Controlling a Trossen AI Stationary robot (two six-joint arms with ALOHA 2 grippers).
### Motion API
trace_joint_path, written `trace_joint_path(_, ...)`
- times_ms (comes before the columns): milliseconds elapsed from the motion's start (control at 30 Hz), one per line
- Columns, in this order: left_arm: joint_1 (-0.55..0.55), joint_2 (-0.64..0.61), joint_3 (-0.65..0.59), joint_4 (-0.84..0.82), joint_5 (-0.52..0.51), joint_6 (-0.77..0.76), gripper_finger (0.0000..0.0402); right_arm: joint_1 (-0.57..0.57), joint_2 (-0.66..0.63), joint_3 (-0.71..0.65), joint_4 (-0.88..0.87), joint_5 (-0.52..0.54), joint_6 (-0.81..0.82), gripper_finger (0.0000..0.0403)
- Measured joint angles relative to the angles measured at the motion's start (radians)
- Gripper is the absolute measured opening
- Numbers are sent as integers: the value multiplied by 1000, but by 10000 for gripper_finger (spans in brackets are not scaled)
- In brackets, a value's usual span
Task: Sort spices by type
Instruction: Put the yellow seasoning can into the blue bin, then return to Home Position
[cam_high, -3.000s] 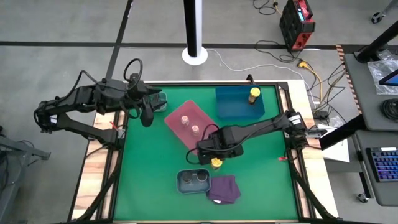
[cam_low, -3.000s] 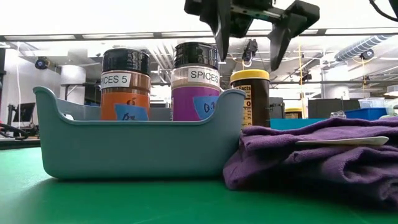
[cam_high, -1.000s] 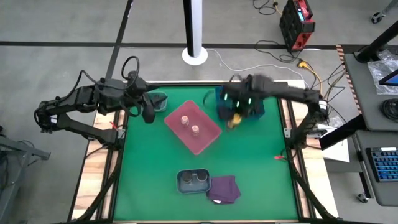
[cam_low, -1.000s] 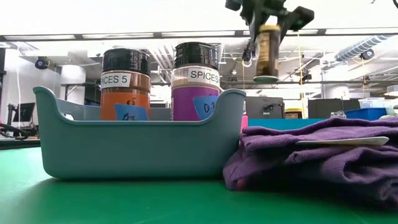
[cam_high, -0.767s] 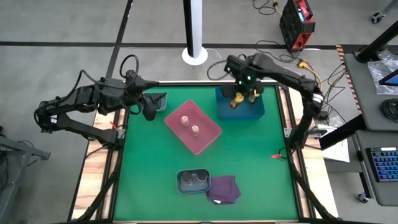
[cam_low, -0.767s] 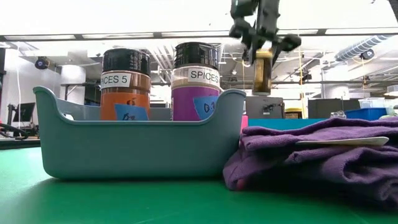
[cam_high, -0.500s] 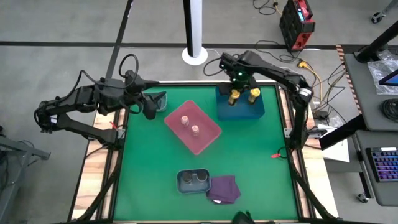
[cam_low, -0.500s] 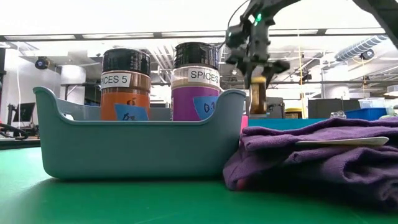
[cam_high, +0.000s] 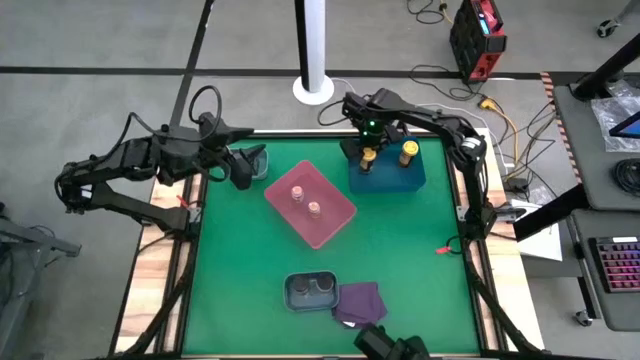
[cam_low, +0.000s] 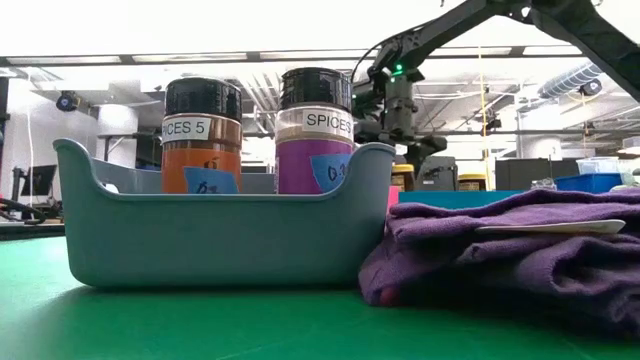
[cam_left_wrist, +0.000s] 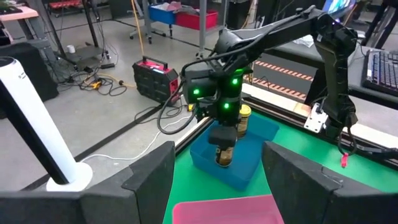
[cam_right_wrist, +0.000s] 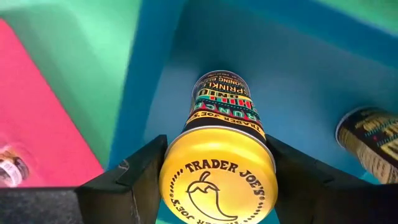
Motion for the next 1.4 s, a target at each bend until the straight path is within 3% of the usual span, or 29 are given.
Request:
trace_joint_path(433,0,0,0,0,-6,-1,223,-7,-2,-9,49,3,-18,227)
trace_joint_path(933,0,0,0,0,-6,1,223,-7,-2,-17,50,15,-28,270)
trace_joint_path(1233,0,0,0,0,-6,5,223,-28,-21,103,-41,30,-80,284)
trace_joint_path(1400,0,0,0,0,-5,6,223,-13,-105,171,-11,43,-169,291)
